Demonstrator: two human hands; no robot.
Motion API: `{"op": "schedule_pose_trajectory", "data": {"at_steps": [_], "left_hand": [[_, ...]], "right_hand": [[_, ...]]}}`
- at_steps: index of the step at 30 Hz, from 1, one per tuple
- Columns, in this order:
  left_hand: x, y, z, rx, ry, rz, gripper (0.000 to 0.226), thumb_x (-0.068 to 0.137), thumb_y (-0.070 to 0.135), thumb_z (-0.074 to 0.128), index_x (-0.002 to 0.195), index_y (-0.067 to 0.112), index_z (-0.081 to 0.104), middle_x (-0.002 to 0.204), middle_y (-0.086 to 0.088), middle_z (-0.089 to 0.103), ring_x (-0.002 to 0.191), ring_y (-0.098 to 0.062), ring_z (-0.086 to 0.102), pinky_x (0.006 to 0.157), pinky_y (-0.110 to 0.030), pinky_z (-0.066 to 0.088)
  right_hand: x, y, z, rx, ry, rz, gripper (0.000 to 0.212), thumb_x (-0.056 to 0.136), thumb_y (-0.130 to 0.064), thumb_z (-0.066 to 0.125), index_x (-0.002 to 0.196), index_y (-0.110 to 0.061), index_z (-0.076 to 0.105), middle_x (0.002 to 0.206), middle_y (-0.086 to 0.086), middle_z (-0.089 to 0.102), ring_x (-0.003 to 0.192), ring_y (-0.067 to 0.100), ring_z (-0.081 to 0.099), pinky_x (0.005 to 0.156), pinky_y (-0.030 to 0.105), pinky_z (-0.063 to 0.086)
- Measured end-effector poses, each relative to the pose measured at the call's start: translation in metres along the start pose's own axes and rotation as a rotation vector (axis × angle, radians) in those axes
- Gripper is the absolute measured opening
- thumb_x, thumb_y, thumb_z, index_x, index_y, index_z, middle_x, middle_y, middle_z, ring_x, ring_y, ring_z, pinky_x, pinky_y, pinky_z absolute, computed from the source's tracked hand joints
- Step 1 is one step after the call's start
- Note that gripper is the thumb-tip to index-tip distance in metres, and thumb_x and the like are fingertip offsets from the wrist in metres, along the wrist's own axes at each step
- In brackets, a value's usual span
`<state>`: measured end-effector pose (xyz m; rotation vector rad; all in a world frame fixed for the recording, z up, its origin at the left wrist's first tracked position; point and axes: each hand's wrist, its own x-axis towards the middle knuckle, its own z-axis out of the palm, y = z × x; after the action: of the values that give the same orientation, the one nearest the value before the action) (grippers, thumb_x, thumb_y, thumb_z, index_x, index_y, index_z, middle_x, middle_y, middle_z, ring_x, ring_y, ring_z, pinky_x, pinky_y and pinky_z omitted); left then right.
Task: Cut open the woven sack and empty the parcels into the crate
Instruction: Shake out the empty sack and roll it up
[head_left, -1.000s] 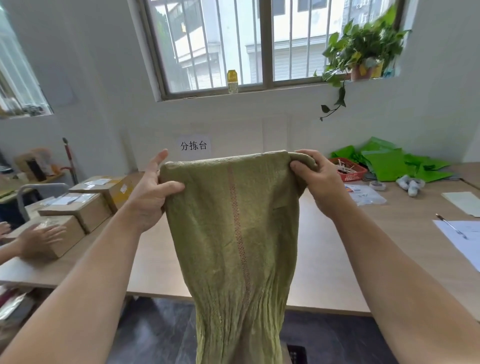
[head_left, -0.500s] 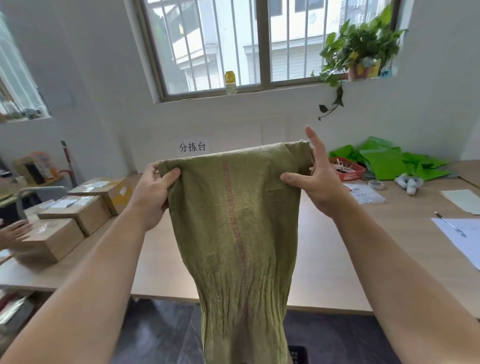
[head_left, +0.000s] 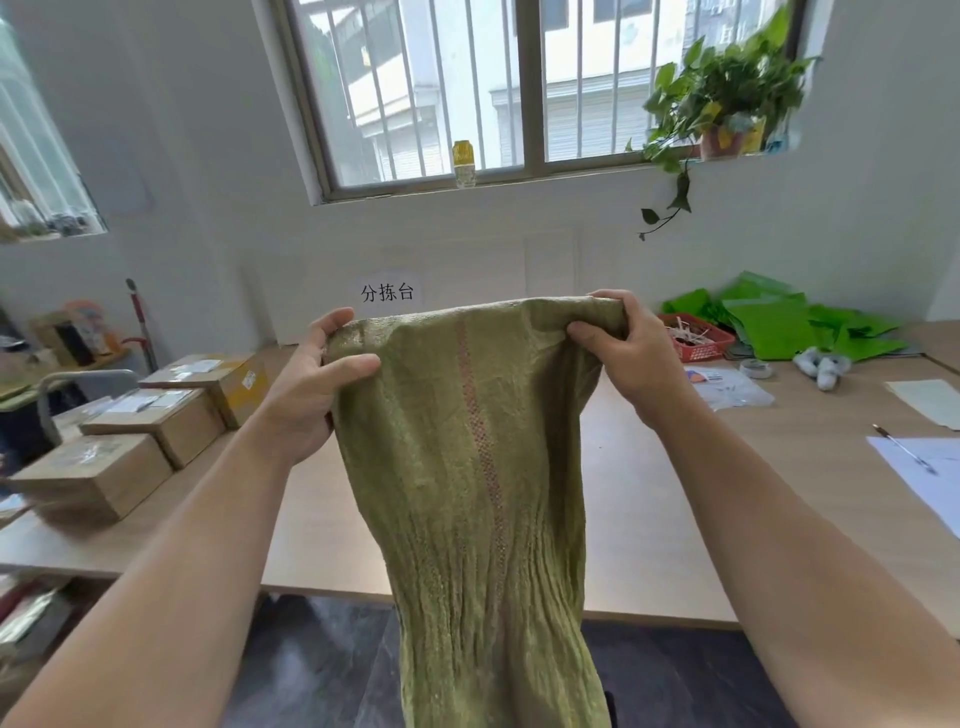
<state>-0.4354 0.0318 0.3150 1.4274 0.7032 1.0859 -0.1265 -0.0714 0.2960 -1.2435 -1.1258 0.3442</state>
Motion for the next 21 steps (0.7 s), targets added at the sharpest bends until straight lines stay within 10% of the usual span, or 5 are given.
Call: {"op": "schedule_pose_trajectory", "data": {"at_steps": [7, 13, 21], "left_hand": [[0.002, 0.002, 0.002, 0.068, 0.022, 0.054, 0.062, 0.074, 0.005, 0.074, 0.127, 0.029, 0.053, 0.103, 0.001, 0.063, 0.089, -0.011, 0.063, 0.069, -0.018, 0.054], [0.005, 0.000, -0.003, 0.036, 0.102, 0.014, 0.020, 0.090, 0.018, 0.065, 0.110, 0.019, 0.066, 0.098, 0.000, 0.070, 0.087, -0.017, 0.064, 0.073, -0.030, 0.051], [0.006, -0.004, -0.007, -0.047, 0.223, -0.086, 0.025, 0.090, 0.031, 0.067, 0.112, 0.020, 0.069, 0.108, -0.002, 0.072, 0.097, -0.019, 0.067, 0.075, -0.037, 0.053]], "right_hand": [[0.002, -0.003, -0.001, 0.280, 0.120, 0.176, 0.056, 0.087, -0.028, 0.075, 0.135, -0.014, 0.048, 0.103, 0.000, 0.061, 0.101, 0.023, 0.066, 0.090, 0.046, 0.058], [0.001, 0.001, -0.006, 0.465, -0.123, 0.150, 0.116, 0.055, -0.041, 0.095, 0.145, -0.053, 0.023, 0.138, 0.019, 0.047, 0.123, 0.033, 0.060, 0.096, 0.047, 0.055], [-0.008, -0.009, -0.007, 0.101, -0.180, 0.006, 0.080, 0.083, -0.014, 0.079, 0.147, -0.039, 0.037, 0.119, -0.014, 0.047, 0.110, 0.012, 0.057, 0.097, 0.030, 0.053]]}}
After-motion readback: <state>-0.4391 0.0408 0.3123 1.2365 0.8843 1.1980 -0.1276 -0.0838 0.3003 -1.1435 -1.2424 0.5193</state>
